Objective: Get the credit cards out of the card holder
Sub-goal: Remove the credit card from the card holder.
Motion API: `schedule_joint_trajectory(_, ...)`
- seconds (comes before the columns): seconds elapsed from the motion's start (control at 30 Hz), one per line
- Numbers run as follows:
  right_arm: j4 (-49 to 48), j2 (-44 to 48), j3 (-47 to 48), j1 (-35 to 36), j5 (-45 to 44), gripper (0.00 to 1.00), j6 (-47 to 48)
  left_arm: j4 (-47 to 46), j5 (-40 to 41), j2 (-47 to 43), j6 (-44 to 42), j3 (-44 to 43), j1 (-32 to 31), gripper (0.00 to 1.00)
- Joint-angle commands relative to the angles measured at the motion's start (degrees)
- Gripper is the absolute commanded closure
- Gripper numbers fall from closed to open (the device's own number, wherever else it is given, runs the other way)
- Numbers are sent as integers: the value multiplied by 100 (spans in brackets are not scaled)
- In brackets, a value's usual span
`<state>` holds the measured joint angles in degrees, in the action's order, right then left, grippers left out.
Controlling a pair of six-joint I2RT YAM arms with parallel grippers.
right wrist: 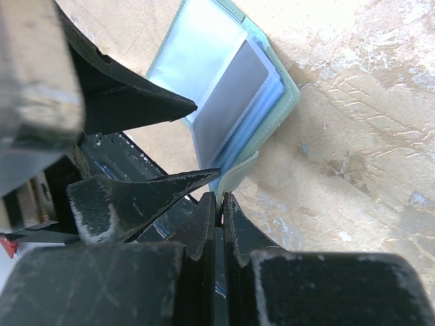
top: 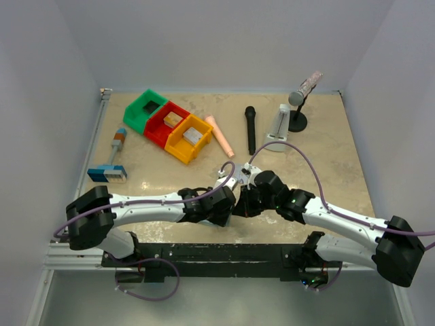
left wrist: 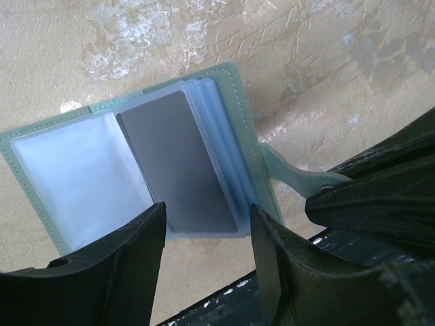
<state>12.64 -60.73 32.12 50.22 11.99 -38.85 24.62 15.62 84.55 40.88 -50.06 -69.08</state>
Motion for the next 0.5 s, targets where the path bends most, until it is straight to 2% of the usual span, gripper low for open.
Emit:
schedule_joint_trajectory(0.0,-131,35,93,32,23,100,35,122,152,131,-37,-241,-35,43)
schedule_joint_trajectory(0.47,-104,35,93,23,5,100,53,376,635,-79,95,-232,-35,43)
